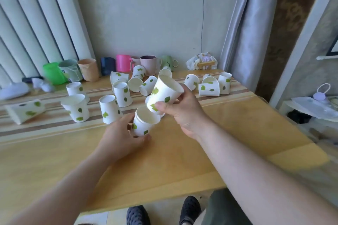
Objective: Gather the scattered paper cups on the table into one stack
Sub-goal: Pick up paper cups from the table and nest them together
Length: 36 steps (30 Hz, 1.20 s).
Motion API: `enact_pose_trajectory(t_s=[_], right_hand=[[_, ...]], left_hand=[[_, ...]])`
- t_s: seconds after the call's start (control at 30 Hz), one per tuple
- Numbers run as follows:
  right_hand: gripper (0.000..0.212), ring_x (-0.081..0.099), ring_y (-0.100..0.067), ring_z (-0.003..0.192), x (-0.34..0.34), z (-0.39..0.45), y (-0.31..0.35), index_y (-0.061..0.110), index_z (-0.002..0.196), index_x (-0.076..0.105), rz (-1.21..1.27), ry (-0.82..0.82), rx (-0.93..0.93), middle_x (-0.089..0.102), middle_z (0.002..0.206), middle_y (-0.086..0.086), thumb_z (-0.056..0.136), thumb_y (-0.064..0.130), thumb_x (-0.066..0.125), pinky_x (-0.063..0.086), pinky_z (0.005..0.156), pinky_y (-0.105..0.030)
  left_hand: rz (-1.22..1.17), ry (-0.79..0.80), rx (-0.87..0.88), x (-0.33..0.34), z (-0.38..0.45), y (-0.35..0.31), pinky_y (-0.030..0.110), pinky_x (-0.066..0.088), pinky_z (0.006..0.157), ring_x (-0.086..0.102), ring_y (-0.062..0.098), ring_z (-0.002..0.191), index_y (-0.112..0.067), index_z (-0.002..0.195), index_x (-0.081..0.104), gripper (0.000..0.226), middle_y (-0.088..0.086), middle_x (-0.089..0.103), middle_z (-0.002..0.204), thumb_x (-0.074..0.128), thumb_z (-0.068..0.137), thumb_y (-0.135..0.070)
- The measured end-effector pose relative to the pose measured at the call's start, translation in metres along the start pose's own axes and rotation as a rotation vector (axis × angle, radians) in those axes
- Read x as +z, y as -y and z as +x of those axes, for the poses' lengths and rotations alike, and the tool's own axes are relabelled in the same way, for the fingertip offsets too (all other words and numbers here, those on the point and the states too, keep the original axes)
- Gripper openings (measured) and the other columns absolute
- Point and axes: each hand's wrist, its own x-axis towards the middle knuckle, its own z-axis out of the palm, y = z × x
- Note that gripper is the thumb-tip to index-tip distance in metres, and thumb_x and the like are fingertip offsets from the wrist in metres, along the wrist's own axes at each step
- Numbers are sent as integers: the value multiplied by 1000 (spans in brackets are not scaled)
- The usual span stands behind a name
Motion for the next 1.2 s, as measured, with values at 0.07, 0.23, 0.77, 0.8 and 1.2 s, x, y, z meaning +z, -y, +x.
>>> enact_pose_trajectory(t_s=[0.07, 0.23, 0.77, 0.8, 1.2], right_hand=[[68, 75, -19, 113, 31, 4, -14, 28, 128, 67, -138, 69, -20, 79, 122, 2, 72, 4, 97, 63, 97, -41], [83, 68, -14, 116, 45, 10, -31, 40, 144, 61, -237, 199, -27, 73, 136, 8, 74, 16, 99, 59, 94, -27], [113, 40, -19, 144, -18, 98, -45, 63, 146, 47, -1295, 456, -84, 26, 161, 20, 78, -26, 35, 52, 93, -35], [111, 41, -18, 143, -16, 97, -45, 61, 146, 48, -1309, 483, -99, 24, 164, 20, 79, -26, 35, 54, 92, -37], [53, 61, -16, 113, 12, 89, -70, 39, 122, 68, -1024, 69, -53, 38, 141, 10, 77, 52, 92, 53, 92, -35]], left_hand=[[-30, -7, -18, -7, -4, 12, 16, 43, 66, 64, -5, 80, -47, 112, 63, 49, -20, 69, 86, 93, 73, -47], [-151, -78, -49, -5, -4, 29, 11, 44, 62, 62, -6, 74, -40, 96, 64, 36, -34, 67, 79, 93, 75, -40], [-179, -138, -185, -8, 3, 31, 19, 41, 68, 60, -1, 88, -41, 95, 61, 34, -16, 67, 95, 90, 79, -45], [-179, -142, -185, -7, 4, 31, 20, 42, 67, 60, -1, 87, -40, 95, 62, 33, -15, 67, 94, 90, 79, -44], [-153, -152, -204, -3, 4, 26, 20, 42, 67, 61, -1, 84, -40, 95, 62, 33, -16, 68, 92, 90, 79, -47]])
